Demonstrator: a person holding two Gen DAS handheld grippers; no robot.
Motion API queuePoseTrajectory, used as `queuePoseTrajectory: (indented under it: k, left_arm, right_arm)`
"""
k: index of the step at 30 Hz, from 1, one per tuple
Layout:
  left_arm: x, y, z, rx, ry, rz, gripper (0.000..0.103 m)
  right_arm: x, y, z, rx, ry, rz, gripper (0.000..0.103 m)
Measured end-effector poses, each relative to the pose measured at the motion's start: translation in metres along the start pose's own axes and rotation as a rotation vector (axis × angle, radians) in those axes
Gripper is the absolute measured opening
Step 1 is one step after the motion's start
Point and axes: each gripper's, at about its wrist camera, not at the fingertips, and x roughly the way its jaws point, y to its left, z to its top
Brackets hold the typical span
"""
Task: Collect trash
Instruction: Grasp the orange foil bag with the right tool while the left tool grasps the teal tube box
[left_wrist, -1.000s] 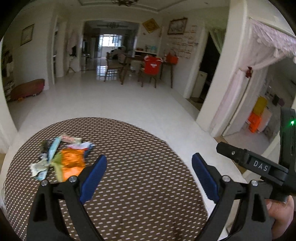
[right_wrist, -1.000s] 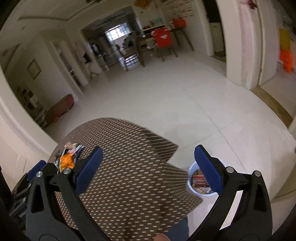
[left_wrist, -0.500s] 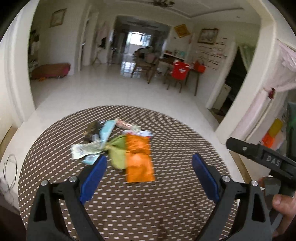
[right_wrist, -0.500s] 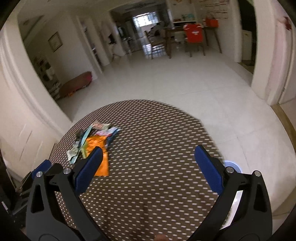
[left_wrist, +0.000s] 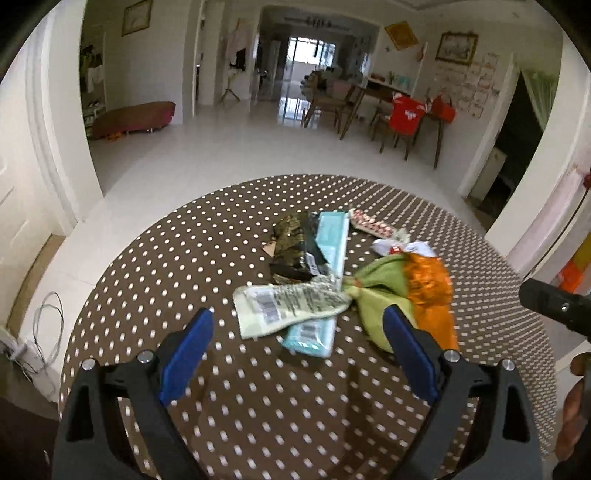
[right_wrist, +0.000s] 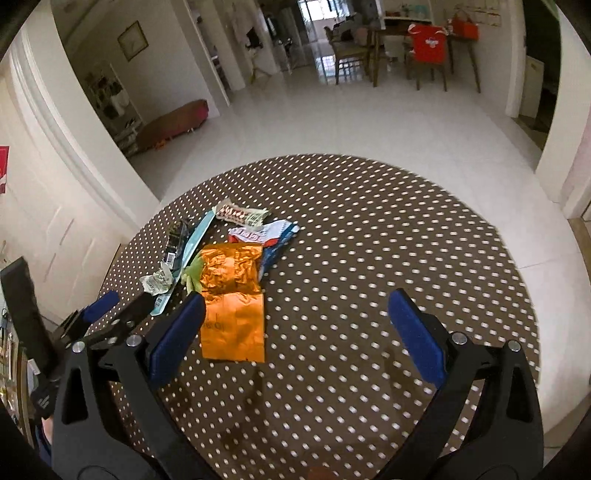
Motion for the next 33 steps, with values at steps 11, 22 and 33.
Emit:
queuePoseTrajectory:
  k: [11, 22, 33]
  left_arm:
    - [0.026, -0.002, 0.004, 0.045, 0.051, -0.091, 0.049]
    - [0.008, -0.007, -0.005, 0.017, 0.007, -0.098, 0.02]
    - [-0.018, -0.008, -0.022, -0.014, -0.014, -0.068, 0.019]
  right_arm:
    - [0.074, 0.034, 0.012, -0.034, 0.088, 0.063, 0.095]
    - [0.043, 0.002, -0.003, 0.022, 0.053, 0.094, 0.053]
    - [-0.005, -0.037, -0.028, 0.063, 0.024, 0.085, 0.053]
